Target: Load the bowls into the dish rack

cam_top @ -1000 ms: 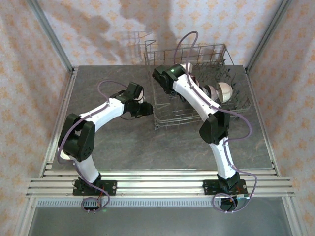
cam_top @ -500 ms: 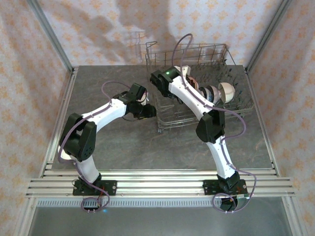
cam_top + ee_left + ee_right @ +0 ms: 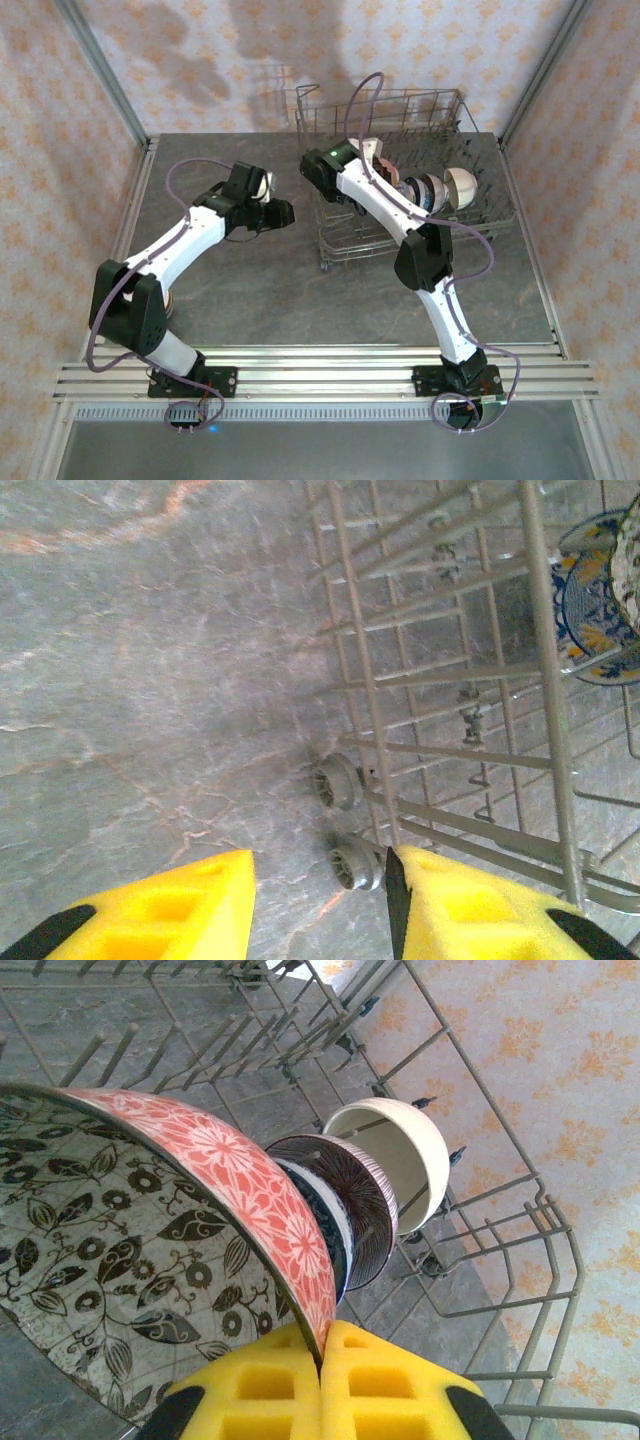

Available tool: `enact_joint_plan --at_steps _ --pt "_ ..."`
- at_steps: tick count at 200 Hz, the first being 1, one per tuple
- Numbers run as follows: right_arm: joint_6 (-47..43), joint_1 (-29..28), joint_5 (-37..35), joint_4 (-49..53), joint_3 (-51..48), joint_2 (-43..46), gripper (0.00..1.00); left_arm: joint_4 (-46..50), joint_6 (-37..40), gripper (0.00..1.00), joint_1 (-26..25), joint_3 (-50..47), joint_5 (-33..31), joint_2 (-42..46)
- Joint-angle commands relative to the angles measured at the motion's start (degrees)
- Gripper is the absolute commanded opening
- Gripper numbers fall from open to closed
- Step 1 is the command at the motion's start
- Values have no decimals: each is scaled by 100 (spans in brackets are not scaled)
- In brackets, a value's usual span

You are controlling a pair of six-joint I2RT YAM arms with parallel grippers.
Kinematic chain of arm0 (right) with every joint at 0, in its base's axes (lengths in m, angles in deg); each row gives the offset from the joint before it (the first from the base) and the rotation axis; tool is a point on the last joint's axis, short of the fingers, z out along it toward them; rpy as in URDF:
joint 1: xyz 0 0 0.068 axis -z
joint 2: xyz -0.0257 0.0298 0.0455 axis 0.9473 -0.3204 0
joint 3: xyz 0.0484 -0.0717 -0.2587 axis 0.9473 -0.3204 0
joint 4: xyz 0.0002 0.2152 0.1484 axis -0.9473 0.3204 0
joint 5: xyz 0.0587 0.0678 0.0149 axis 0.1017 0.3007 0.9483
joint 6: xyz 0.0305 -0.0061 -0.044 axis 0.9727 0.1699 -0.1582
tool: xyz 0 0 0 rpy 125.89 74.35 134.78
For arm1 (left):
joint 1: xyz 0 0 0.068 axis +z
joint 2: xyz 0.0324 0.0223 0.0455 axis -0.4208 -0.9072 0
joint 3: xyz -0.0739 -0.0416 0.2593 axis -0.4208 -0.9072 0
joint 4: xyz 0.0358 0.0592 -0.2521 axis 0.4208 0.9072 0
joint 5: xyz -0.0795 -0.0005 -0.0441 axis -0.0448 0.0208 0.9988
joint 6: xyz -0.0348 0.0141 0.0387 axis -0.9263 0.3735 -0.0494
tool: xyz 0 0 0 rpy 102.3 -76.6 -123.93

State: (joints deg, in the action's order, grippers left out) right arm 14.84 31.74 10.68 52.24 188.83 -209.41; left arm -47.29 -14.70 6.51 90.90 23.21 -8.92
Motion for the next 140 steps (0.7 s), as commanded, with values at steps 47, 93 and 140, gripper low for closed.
enact_joint_plan --at_steps 47,93,140 --pt "353 -243 -174 710 -206 -132 15 284 190 39 272 -164 -190 330" --pt "-134 -288 332 78 -505 142 35 308 187 39 447 -145 -163 374" --pt "-783 -291 839 -1265 -1270 572 45 324 184 40 599 -211 -180 477"
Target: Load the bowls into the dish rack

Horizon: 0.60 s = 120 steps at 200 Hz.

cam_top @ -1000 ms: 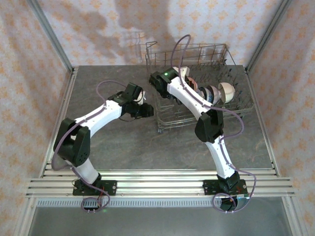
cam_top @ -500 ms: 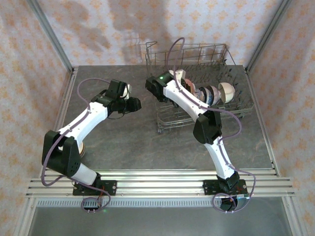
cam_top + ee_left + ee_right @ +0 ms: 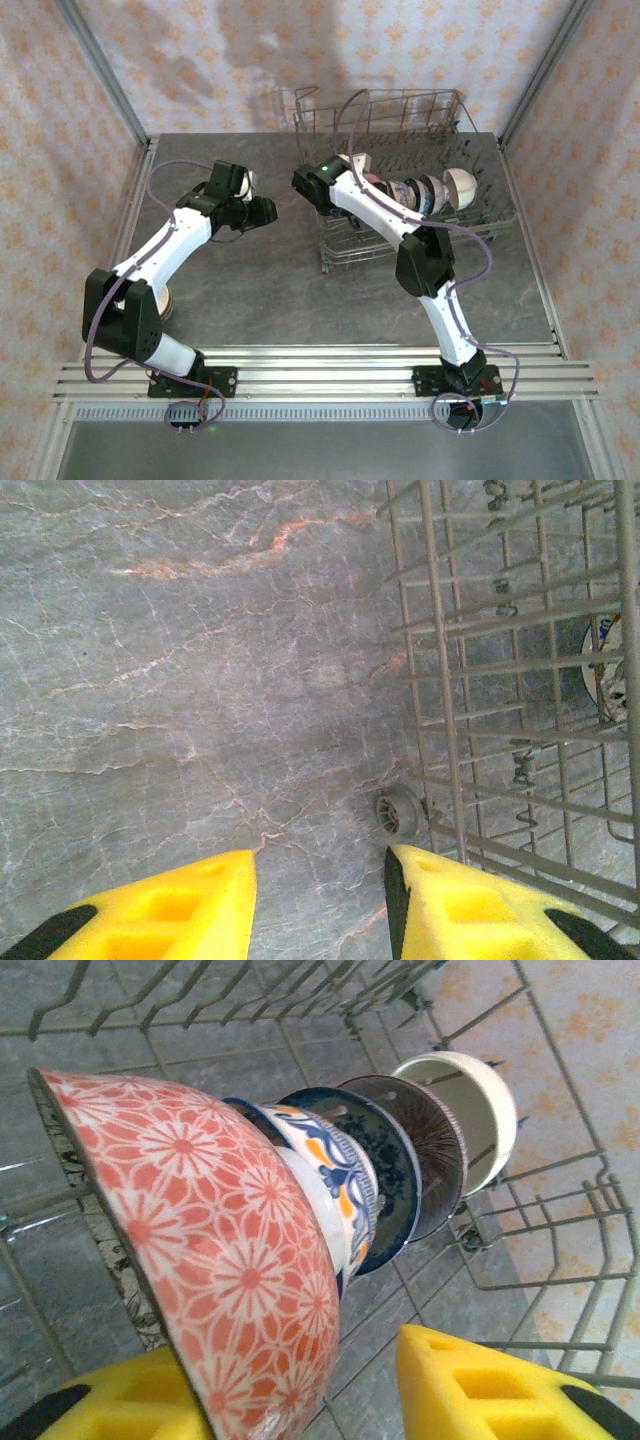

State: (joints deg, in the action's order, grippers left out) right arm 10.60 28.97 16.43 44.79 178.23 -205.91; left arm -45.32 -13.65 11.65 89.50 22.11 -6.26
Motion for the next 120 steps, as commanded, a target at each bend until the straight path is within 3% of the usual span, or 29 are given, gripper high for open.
enact_joint_plan --at_steps 1,36,60,88,120 --pt "-374 -16 268 -531 -210 222 45 125 79 40 93 -72 -74 212" --pt "-642 -3 303 -535 75 -12 58 114 52 40 191 -125 -85 289" --pt "-768 72 330 -558 88 42 62 114 41 42 298 -122 -109 334" --pt "-1328 252 637 -715 166 145 67 300 -23 52 467 30 -284 379" --pt "-1769 433 767 -884 138 328 72 659 -108 57 624 282 -695 487"
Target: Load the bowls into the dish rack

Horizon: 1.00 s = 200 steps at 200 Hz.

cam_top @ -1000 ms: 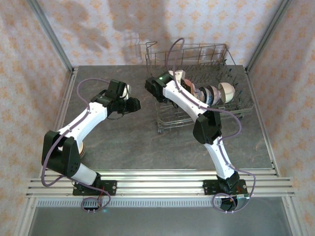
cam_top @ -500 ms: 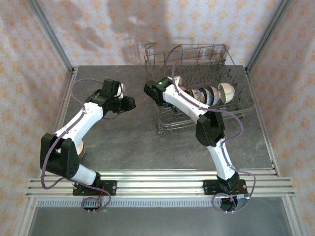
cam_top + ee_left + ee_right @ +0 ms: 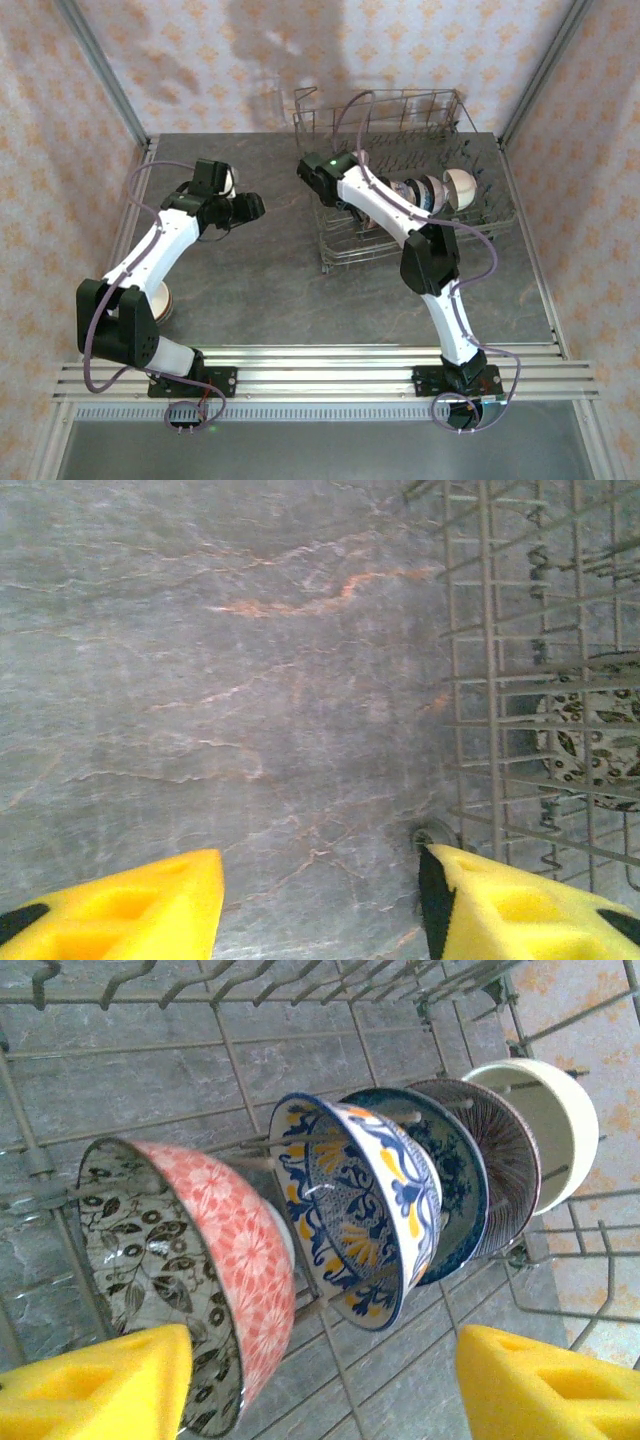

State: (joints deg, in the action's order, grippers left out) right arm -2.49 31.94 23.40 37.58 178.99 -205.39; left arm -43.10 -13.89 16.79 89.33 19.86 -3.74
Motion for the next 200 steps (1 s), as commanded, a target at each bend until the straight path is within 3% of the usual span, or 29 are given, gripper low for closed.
enact_joint_plan --at_steps 1,27,99,126,146,200 --pt "-477 138 73 -172 51 288 72 453 -92 58 117 306 -487 243" --pt "-873 273 212 -497 -215 584 75 1146 -316 61 320 519 -1011 391" --pt "-1623 811 763 -574 269 754 79 3136 -890 71 1305 471 -2554 1200" --pt "-1868 822 968 -734 386 786 80 3714 -759 72 2170 329 -2287 1266" --pt "-1969 827 1047 -982 41 944 82 3978 -665 73 2511 177 -2339 1284" --pt "-2117 1093 1569 -1623 -928 1629 85 3907 -190 79 2692 46 -2396 622"
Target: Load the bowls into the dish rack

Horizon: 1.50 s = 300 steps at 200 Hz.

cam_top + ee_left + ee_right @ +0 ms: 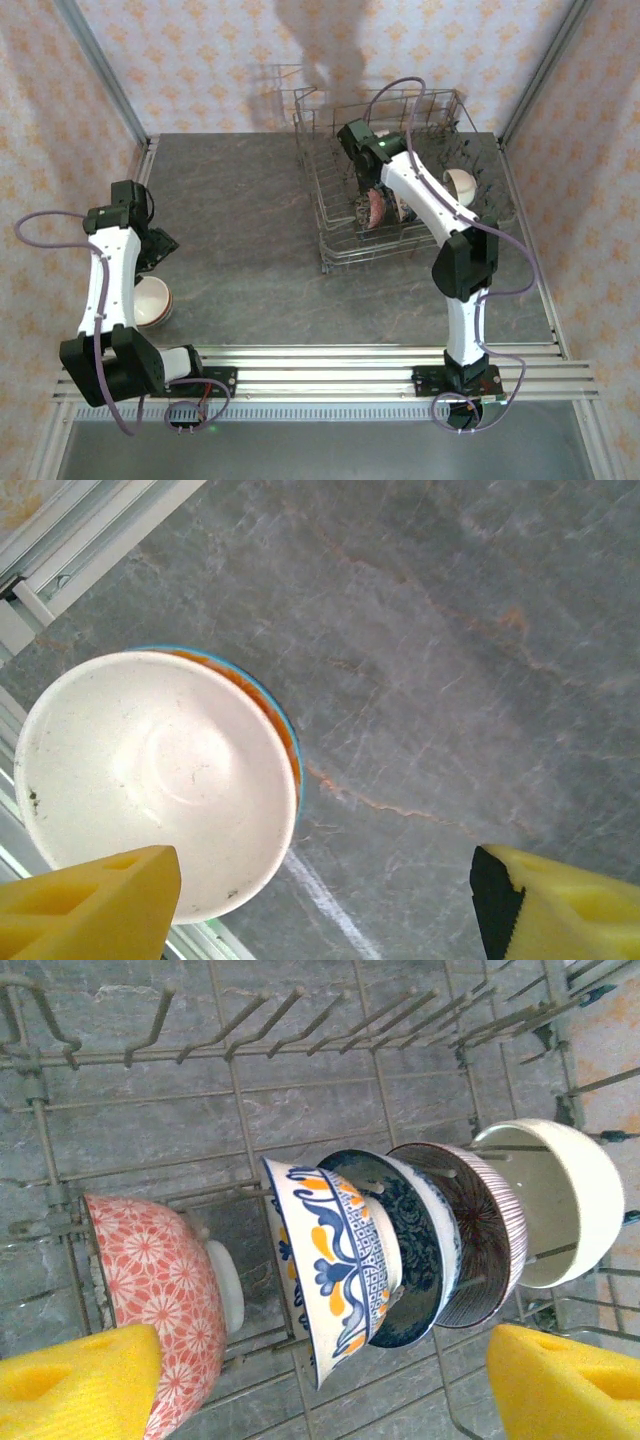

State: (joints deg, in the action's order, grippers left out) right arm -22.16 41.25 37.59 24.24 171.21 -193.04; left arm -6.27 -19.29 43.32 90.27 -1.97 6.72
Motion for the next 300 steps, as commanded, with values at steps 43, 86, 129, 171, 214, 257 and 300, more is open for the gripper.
enact_joint_plan --at_steps 43,86,129,171,214,257,300 --pt "-404 302 -33 -377 -369 607 85 -93 584 77 70 -325 -358 -934" --pt "-408 425 8 -439 -474 698 85 -279 702 74 70 -660 -372 -1421" --pt "-418 456 -66 -377 -394 648 85 -496 690 67 72 -873 -287 -1913" --pt "-419 468 -84 -272 -298 534 86 -605 597 42 72 -1057 -239 -1982" --pt "-356 497 -99 -255 -226 464 85 -757 581 24 72 -1324 -70 -1848" --pt "-256 561 -216 -134 -57 390 85 -908 602 11 -59 -1402 497 -1506" --pt "-211 562 -296 -115 -1 412 86 -1097 468 2 -691 -992 814 -1397"
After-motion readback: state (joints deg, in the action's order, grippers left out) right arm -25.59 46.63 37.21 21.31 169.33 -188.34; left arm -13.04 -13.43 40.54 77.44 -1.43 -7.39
